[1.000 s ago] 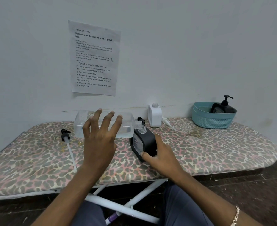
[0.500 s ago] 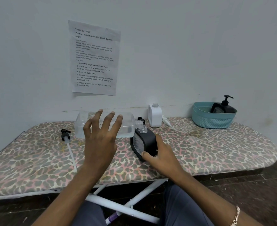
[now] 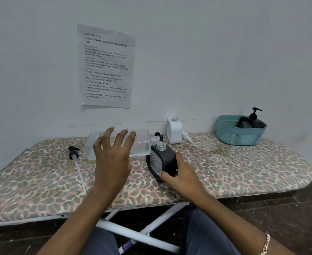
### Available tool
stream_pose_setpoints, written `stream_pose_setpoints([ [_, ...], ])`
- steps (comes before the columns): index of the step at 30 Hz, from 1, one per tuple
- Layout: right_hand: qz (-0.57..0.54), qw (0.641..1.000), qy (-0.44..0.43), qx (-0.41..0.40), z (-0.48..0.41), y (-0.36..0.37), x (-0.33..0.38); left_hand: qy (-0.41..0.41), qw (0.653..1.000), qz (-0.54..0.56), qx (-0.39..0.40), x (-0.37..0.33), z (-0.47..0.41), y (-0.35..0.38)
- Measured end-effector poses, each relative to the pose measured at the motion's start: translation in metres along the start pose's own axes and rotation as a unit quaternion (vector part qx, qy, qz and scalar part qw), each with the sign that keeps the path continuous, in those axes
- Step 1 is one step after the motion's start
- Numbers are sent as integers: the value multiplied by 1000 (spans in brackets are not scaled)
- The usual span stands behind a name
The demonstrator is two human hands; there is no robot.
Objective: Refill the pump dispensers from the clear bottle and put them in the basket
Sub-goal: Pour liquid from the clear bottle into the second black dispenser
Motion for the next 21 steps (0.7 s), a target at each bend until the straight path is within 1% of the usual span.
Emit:
stream_pose_setpoints([
  [6, -2, 1000, 3, 4, 0, -1, -1, -18, 998, 52, 13, 5, 1, 5],
  [11, -1, 1000, 3, 6, 0, -1, -1, -52, 987, 149, 16, 13, -1, 6],
  [13, 0, 1000, 1, 5, -1, 0, -2, -80, 971, 225, 15, 19, -4, 5],
  [15, 1, 1000, 0, 6, -1, 0, -3, -123, 947, 296, 12, 25, -5, 3],
  [21, 0, 1000, 1, 7, -2, 0, -3, -218, 899, 379, -3, 43, -7, 8],
])
Point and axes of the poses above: each hand's wrist, its own z-axis away from the middle knuckle, its own y-axis out of the palm, x = y × z, the point moved 4 cm from there along -z, towards the middle knuckle, and after that the axes turned 2 degrees about -y, right-handed, at the moved point
